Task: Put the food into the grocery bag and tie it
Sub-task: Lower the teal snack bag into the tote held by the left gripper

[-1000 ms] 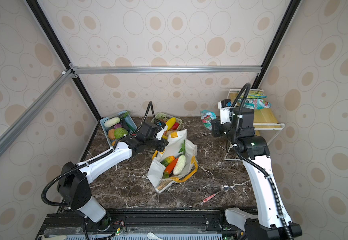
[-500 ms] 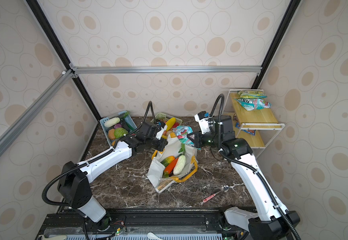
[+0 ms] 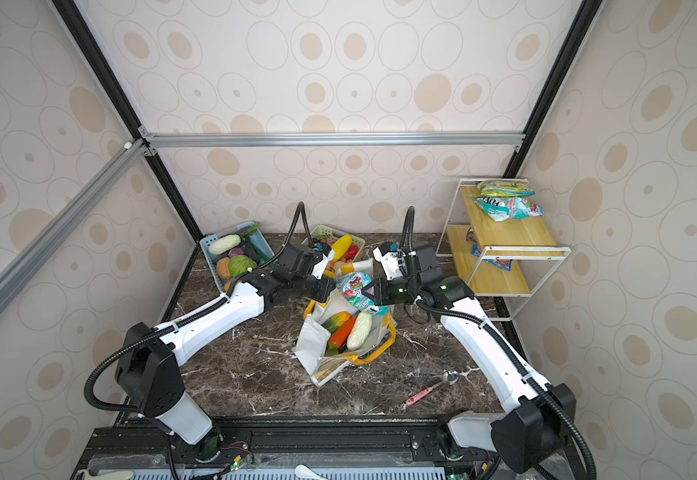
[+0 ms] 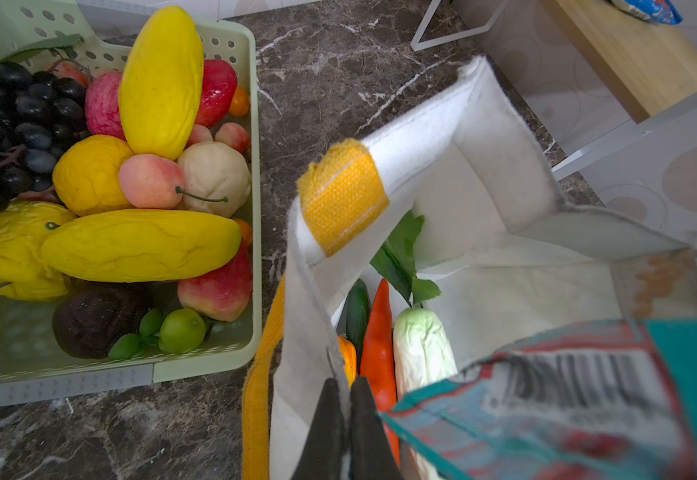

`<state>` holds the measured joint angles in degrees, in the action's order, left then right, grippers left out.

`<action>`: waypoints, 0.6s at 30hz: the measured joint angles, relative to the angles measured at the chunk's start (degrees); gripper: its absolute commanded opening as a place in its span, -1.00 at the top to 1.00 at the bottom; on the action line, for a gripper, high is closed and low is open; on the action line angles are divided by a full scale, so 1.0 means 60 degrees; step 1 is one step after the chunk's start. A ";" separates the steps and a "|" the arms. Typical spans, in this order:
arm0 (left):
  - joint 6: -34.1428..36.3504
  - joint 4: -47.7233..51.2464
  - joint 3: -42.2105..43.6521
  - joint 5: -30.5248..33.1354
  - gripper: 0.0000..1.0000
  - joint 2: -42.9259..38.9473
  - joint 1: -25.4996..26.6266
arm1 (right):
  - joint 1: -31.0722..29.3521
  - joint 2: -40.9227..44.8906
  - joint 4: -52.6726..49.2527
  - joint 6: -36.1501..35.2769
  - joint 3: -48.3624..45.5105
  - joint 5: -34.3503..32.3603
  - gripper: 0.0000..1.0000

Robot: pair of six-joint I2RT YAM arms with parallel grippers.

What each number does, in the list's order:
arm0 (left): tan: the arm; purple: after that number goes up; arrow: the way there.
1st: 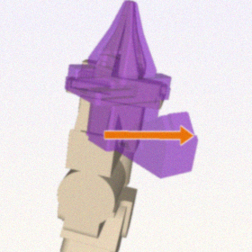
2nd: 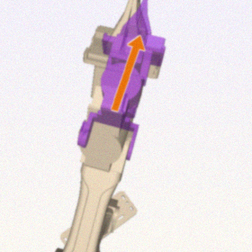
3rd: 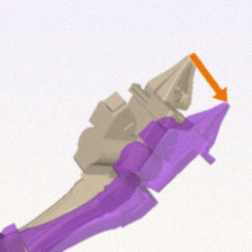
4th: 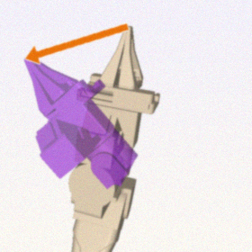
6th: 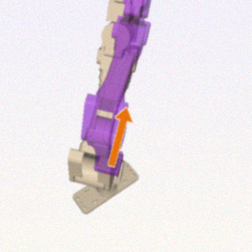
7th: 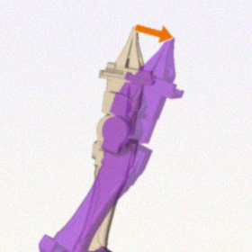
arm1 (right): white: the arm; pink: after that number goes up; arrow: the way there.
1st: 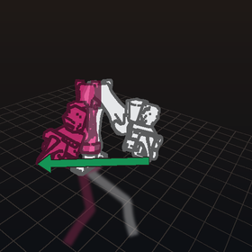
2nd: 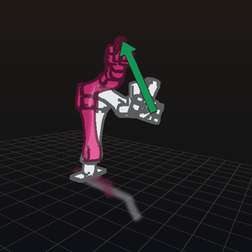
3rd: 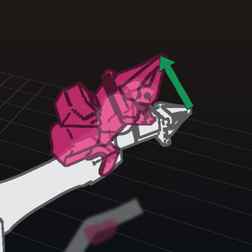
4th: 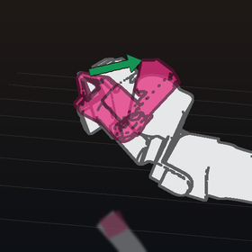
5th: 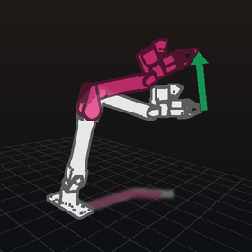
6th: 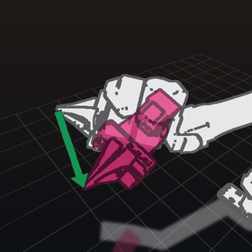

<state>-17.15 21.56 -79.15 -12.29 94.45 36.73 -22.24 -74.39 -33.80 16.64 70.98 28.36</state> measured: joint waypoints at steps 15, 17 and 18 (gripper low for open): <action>-0.0040 0.0135 -0.0168 0.0171 1.00 0.0000 -0.0004 | -0.1235 -0.1319 -0.1370 -0.0827 0.0896 -0.3723 0.98; -0.0047 0.0135 -0.0175 0.0146 1.00 0.0000 0.0000 | -0.1858 -0.1672 -0.1625 -0.1013 0.1344 -0.4619 0.98; -0.0051 0.0135 -0.0175 0.0135 1.00 0.0000 0.0000 | -0.2102 -0.1821 -0.1708 -0.1082 0.1494 -0.5031 0.98</action>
<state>-17.45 22.37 -80.20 -11.49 94.45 36.73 -34.85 -85.32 -44.05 10.15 79.94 -1.83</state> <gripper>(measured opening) 0.075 0.101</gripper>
